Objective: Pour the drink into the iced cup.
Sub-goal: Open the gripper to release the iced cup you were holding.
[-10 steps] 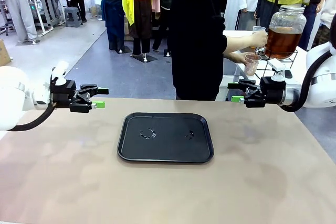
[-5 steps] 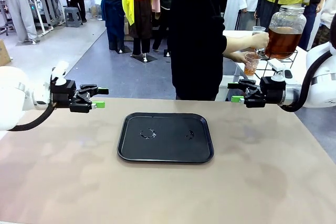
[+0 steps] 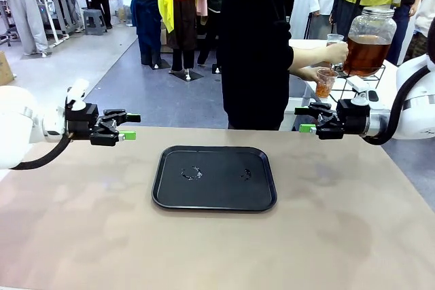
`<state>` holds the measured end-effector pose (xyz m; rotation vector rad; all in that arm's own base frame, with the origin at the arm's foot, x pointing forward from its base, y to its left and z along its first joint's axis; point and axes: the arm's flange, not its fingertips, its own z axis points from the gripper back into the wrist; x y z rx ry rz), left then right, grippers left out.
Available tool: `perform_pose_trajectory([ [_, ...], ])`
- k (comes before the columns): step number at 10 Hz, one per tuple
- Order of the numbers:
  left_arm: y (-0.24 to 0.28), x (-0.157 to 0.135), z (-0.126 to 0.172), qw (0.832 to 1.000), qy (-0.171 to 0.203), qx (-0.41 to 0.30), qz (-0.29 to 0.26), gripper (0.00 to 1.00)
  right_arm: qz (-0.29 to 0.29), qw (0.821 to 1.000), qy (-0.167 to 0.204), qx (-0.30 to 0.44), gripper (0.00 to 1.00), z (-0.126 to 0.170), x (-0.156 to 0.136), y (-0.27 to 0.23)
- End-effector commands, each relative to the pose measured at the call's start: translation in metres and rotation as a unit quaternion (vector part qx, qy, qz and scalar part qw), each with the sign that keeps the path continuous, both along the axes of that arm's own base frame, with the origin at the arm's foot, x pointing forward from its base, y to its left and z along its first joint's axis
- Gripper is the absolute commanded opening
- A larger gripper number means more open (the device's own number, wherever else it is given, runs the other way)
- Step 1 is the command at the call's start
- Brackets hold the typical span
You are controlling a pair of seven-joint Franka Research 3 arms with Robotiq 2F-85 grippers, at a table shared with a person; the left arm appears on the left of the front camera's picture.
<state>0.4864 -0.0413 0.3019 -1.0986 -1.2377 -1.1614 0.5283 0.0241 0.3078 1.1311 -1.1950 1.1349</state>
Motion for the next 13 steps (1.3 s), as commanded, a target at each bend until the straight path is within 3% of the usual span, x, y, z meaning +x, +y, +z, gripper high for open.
perform_pose_trajectory([
  [1,-0.0015,0.0002,0.0015,1.000,-0.002,-0.006,0.005,1.00,0.001,1.000,-0.002,0.000,1.00,0.0032,0.0037,0.0005],
  [13,-0.0015,0.0002,0.0015,1.000,-0.002,-0.006,0.005,1.00,0.001,1.000,-0.002,0.000,1.00,0.0032,0.0037,0.0005],
])
